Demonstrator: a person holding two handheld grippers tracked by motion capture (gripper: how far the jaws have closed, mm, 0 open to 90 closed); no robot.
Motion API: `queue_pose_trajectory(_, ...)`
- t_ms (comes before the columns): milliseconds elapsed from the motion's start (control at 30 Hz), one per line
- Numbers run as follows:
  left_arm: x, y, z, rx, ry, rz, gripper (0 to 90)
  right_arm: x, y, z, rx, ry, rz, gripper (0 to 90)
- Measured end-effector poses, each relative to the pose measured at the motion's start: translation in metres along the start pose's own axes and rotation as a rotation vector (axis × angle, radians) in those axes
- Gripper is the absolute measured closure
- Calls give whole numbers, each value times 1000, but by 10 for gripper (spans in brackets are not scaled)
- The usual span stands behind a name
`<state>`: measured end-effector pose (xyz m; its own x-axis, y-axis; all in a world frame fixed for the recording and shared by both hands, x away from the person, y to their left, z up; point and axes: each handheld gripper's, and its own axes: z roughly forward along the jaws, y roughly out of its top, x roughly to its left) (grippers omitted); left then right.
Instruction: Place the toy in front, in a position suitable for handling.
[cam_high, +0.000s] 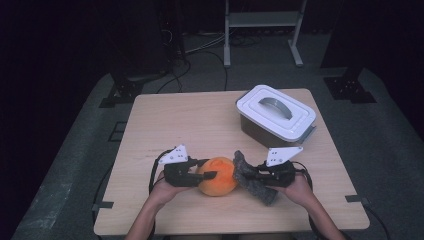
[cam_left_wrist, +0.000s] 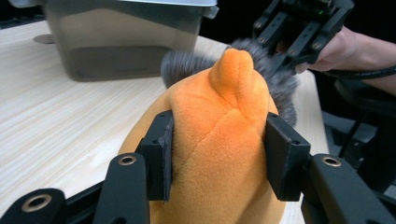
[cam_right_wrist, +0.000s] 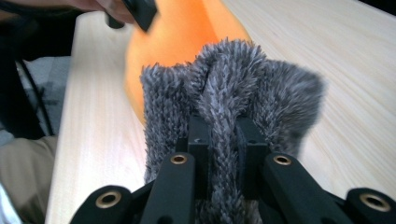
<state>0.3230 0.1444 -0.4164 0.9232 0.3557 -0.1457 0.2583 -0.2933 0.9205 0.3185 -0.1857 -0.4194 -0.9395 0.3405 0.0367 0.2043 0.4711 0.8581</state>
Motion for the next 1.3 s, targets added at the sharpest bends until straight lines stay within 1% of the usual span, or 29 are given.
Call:
queue_pose_trajectory(33, -1, 1, 1, 1, -2, 1, 507, -1, 0, -2, -19, 3, 7, 787)
queue_pose_trajectory(67, -3, 1, 3, 7, -4, 10, 507, 0, 3, -4, -52, 6, 4, 787)
queue_pose_trajectory(133, -8, 3, 10, 16, -14, 26, 506, 4, 11, -9, -133, 32, 6, 787)
queue_pose_trajectory(167, -9, 4, 12, 18, -14, 29, 504, 6, 14, -9, -147, 39, 0, 787)
queue_pose_trajectory(200, -10, 4, 14, 18, -13, 31, 501, 7, 14, -8, -137, 37, -4, 787)
queue_pose_trajectory(267, -12, 4, 17, 42, -11, 52, 466, 7, 9, -1, -102, 37, -3, 787)
queue_pose_trajectory(333, -14, 4, 18, 46, -4, 66, 399, 4, 5, 2, -85, 46, 10, 787)
queue_pose_trajectory(367, -14, 4, 17, 46, -5, 73, 340, 4, 4, 2, -86, 48, 12, 787)
queue_pose_trajectory(433, -12, 5, 17, 47, -8, 64, 239, 4, 4, 1, -79, 45, 7, 787)
queue_pose_trajectory(467, -11, 4, 16, 55, -7, 68, 221, 3, 3, 1, -78, 44, 4, 787)
queue_pose_trajectory(533, -8, 0, 17, 69, -15, 69, 208, 1, 1, 0, -72, 34, 15, 787)
queue_pose_trajectory(567, -7, -2, 17, 72, -18, 69, 224, -1, 0, -1, -69, 30, 19, 787)
queue_pose_trajectory(600, -8, -3, 18, 71, -22, 75, 277, -2, -1, -1, -65, 27, 26, 787)
queue_pose_trajectory(667, -11, -1, 19, 74, 0, 105, 401, -3, 0, -4, -59, 18, 24, 787)
queue_pose_trajectory(700, -13, 0, 19, 72, 9, 109, 441, -2, 2, -7, -72, 12, 20, 787)
queue_pose_trajectory(733, -14, 1, 19, 74, 19, 116, 469, -1, 5, -10, -103, 8, 19, 788)
queue_pose_trajectory(767, -16, 2, 21, 75, 20, 119, 485, 1, 9, -13, -141, 14, 20, 787)
queue_pose_trajectory(800, -18, 3, 22, 78, 18, 126, 495, 4, 13, -15, -167, 21, 11, 787)
queue_pose_trajectory(833, -20, 4, 24, 81, 19, 132, 497, 7, 16, -16, -177, 23, -1, 787)
queue_pose_trajectory(867, -21, 4, 25, 87, 19, 140, 498, 10, 18, -14, -171, 26, -7, 787)
queue_pose_trajectory(933, -20, 3, 24, 94, 15, 143, 495, 11, 16, -7, -134, 20, -22, 787)
queue_pose_trajectory(1000, -18, 2, 23, 83, -2, 133, 463, 9, 12, -4, -130, 30, -7, 788)
queue_pose_trajectory(1033, -17, 3, 22, 78, -8, 125, 417, 8, 11, -4, -127, 36, -5, 787)
queue_pose_trajectory(1100, -15, 3, 23, 68, -7, 106, 274, 9, 11, -4, -117, 41, -16, 787)
queue_pose_trajectory(1167, -13, 1, 26, 85, 6, 89, 173, 9, 10, -3, -118, 45, -15, 787)
queue_pose_trajectory(1200, -11, -1, 28, 94, -4, 84, 135, 9, 10, -3, -118, 44, -17, 787)
queue_pose_trajectory(1233, -9, -3, 29, 99, -6, 87, 124, 8, 10, -4, -117, 43, -17, 787)
queue_pose_trajectory(1267, -7, -5, 30, 104, -18, 85, 117, 8, 9, -4, -116, 43, -15, 787)
queue_pose_trajectory(1300, -6, -6, 30, 101, -25, 78, 117, 7, 8, -4, -113, 41, -11, 787)
